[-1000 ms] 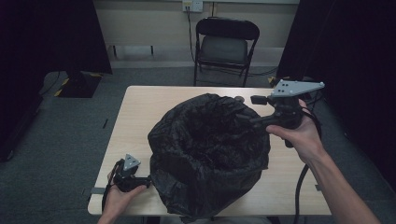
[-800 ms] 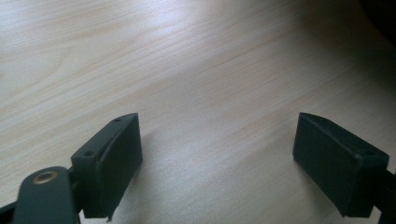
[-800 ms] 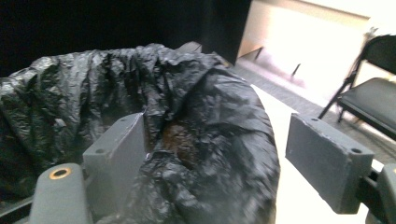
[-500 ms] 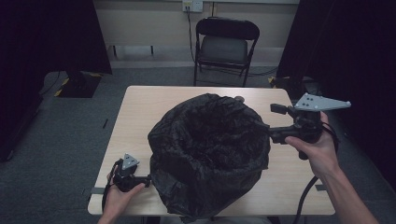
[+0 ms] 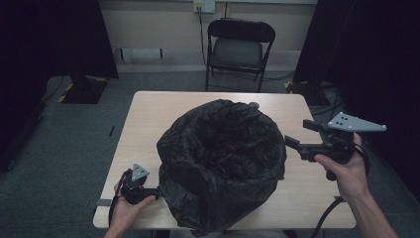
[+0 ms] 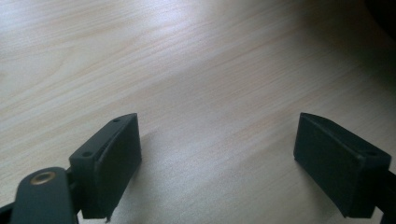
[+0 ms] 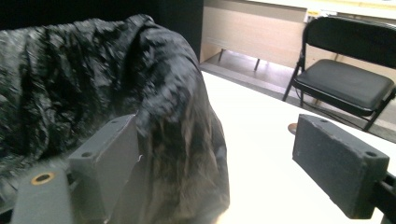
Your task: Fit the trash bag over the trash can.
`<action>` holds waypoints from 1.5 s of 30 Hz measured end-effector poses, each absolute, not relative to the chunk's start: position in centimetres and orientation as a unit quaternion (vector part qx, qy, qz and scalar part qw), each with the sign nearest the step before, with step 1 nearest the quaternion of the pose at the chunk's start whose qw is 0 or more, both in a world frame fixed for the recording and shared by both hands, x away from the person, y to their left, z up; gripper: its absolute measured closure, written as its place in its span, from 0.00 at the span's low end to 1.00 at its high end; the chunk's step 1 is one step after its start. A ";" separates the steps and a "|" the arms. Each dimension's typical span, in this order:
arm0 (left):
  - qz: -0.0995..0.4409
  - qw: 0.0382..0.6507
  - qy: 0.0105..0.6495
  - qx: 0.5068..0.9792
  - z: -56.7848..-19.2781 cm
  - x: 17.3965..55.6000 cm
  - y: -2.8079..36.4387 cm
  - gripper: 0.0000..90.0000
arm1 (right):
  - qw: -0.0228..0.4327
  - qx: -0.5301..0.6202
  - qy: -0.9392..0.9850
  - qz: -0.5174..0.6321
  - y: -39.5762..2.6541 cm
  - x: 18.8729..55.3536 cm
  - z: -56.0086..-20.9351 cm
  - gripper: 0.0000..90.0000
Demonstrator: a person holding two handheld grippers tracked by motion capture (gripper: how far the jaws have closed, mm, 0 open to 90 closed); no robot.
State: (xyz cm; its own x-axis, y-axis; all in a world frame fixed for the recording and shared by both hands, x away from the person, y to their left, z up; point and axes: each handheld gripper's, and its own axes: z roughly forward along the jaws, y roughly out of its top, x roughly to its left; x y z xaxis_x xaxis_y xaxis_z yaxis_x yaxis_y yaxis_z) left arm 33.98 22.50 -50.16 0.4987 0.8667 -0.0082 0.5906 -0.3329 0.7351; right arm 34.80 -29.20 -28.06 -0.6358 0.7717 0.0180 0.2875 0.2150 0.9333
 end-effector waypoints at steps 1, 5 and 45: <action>0.198 0.349 0.460 0.792 -50.2 34.0 22.5 0.16 | 0.237 0.358 0.741 0.516 -29.4 34.7 -28.3 0.15; 0.198 0.349 0.461 0.792 -50.2 34.0 22.5 0.16 | 0.242 0.369 0.734 0.516 -30.1 34.4 -29.4 0.15; 0.203 0.346 0.474 0.784 -50.2 34.1 22.2 0.16 | 0.250 0.506 0.732 0.381 -32.9 36.0 -45.8 0.17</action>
